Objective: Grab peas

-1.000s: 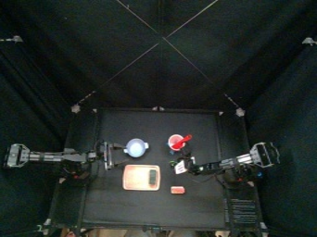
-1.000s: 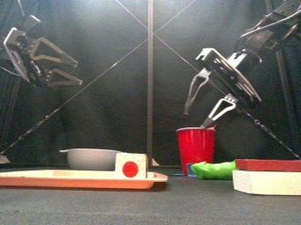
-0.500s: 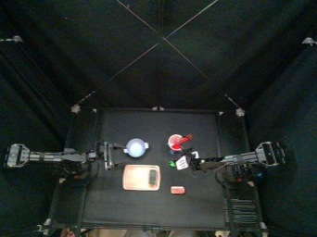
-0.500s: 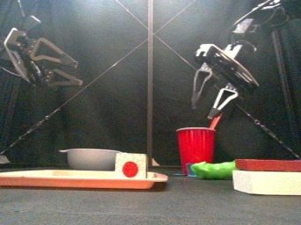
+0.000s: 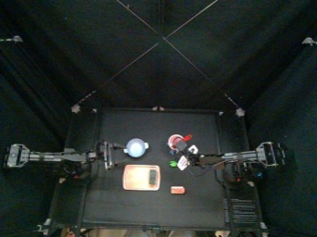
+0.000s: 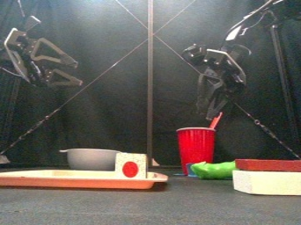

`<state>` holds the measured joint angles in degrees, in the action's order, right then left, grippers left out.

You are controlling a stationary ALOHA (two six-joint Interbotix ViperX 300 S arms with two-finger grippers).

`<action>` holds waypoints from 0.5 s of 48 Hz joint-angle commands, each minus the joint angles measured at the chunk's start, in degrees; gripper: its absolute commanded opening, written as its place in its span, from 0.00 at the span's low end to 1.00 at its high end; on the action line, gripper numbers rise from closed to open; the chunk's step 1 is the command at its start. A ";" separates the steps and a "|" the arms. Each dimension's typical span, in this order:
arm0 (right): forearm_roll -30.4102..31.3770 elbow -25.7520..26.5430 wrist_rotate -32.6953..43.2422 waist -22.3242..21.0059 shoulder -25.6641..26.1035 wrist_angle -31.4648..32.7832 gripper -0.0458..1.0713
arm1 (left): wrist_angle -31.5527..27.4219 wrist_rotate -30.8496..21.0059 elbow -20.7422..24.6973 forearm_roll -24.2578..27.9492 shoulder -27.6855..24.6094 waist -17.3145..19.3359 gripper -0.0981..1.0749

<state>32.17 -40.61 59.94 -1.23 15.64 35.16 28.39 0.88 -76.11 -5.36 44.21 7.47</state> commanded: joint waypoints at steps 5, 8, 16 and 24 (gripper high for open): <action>-1.67 0.53 -8.70 0.88 -0.35 -1.41 0.83 | 0.62 0.00 0.70 -0.09 -0.18 0.18 0.96; -1.58 0.44 -11.25 1.23 -1.05 -1.67 0.83 | 0.62 0.00 0.70 0.00 -0.26 0.18 0.96; -1.58 -0.44 -16.52 2.55 -4.04 -2.64 0.83 | 0.62 0.00 0.70 0.00 -0.44 0.18 0.96; -1.58 0.09 -18.02 3.16 -7.56 -2.72 0.83 | 0.62 0.00 0.70 0.00 -0.53 0.26 0.96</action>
<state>30.50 -41.48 42.01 1.67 8.61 32.78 28.39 0.88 -76.11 -5.36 43.86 7.56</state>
